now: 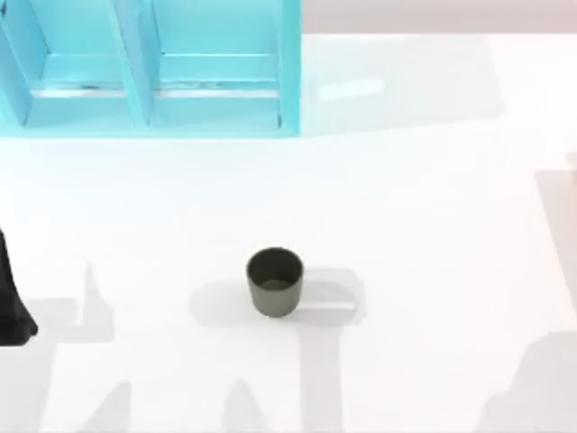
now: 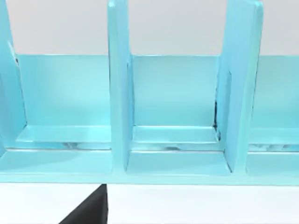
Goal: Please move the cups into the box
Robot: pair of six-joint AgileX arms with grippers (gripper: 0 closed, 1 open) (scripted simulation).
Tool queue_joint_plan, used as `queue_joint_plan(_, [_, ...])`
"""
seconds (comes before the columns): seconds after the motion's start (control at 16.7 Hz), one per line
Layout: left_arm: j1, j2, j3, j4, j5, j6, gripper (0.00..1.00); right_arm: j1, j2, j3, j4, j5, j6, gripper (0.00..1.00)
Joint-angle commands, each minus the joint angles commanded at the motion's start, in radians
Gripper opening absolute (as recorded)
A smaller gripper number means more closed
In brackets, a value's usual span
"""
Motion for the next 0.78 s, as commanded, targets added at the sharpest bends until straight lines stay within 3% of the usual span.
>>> queue_joint_plan(0.24, [0.000, 0.000, 0.000, 0.000, 0.000, 0.000, 1.00, -0.005, 0.009, -0.108, 0.117, 0.000, -0.004, 0.00])
queue_joint_plan(0.54, [0.000, 0.000, 0.000, 0.000, 0.000, 0.000, 1.00, -0.006, 0.010, -0.123, 0.131, 0.001, -0.005, 0.00])
queue_joint_plan(0.78, [0.000, 0.000, 0.000, 0.000, 0.000, 0.000, 1.00, -0.006, 0.010, -0.123, 0.131, 0.001, -0.005, 0.30])
